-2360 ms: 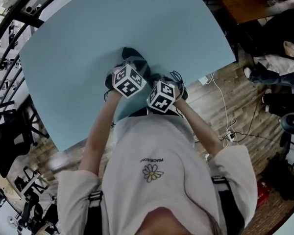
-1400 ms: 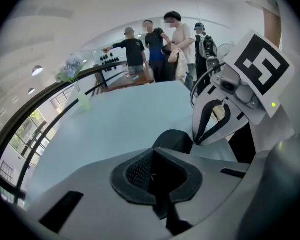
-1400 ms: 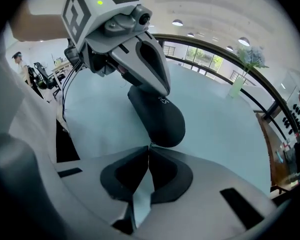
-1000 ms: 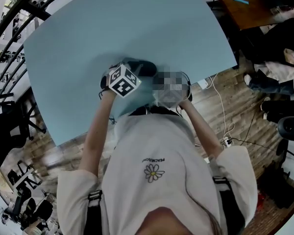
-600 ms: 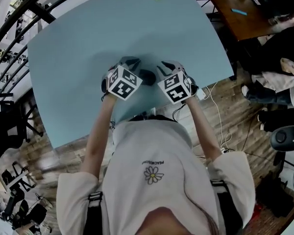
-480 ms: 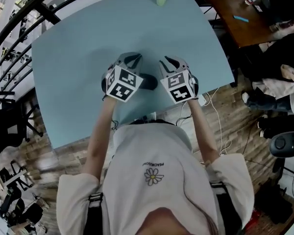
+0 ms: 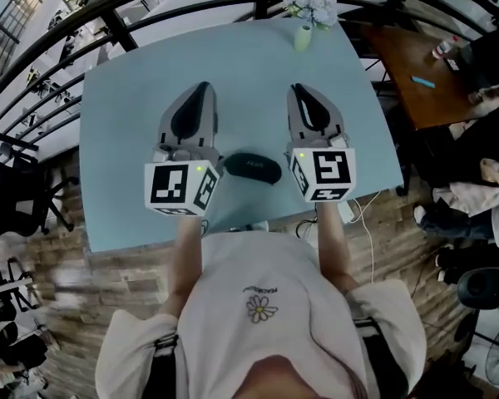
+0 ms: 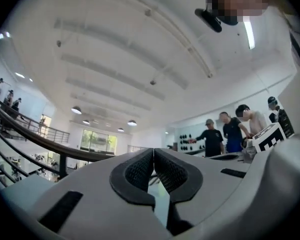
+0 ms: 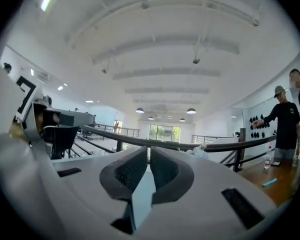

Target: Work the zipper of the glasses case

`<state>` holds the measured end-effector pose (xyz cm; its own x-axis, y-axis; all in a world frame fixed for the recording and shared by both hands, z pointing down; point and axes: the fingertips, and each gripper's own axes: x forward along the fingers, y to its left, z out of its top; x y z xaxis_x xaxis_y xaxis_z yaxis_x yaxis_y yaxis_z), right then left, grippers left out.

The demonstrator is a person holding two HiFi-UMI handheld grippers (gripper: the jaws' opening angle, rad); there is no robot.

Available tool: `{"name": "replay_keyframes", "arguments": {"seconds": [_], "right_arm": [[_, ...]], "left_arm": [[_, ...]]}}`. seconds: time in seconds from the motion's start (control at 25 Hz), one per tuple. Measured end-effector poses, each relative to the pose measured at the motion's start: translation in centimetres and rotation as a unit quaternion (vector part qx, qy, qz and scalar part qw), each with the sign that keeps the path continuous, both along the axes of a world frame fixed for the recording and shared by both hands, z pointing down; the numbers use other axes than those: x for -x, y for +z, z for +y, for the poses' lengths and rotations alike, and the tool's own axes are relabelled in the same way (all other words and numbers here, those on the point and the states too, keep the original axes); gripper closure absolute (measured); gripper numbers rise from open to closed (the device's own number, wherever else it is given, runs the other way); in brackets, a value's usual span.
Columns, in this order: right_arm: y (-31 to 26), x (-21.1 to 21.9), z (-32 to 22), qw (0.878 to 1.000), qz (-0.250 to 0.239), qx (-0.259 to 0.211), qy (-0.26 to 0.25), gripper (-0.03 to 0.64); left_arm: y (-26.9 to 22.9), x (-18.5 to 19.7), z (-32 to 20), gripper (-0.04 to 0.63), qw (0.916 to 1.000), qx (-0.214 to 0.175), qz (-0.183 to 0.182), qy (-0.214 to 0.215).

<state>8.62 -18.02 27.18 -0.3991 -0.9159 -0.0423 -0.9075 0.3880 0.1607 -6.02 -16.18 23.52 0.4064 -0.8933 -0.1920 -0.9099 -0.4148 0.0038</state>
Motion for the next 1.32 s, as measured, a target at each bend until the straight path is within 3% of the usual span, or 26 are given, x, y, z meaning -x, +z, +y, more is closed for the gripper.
{"name": "replay_keyframes", "arguments": {"seconds": [0.24,0.44,0.6,1.32], "right_arm": [[-1.2,1.5,1.4,0.999,-0.014,-0.033,-0.009,0.607],[-1.1,2.5,2.6,0.999,-0.013,-0.042,-0.017,0.608],[-0.9,3.1,2.9,0.999,-0.009,-0.041,-0.022,0.607],[0.4,4.3,2.1,0.999,0.009,-0.031,-0.022,0.608]], "left_arm": [[-0.6,5.0,2.6,0.578,0.9962,-0.037,0.013,-0.078],[-0.7,6.4,3.9,0.578,0.9928,-0.056,-0.013,-0.105],[-0.5,5.8,4.1,0.58,0.9921,-0.056,-0.03,-0.108],[0.8,5.6,3.3,0.58,0.9935,-0.045,-0.041,-0.096]]}}
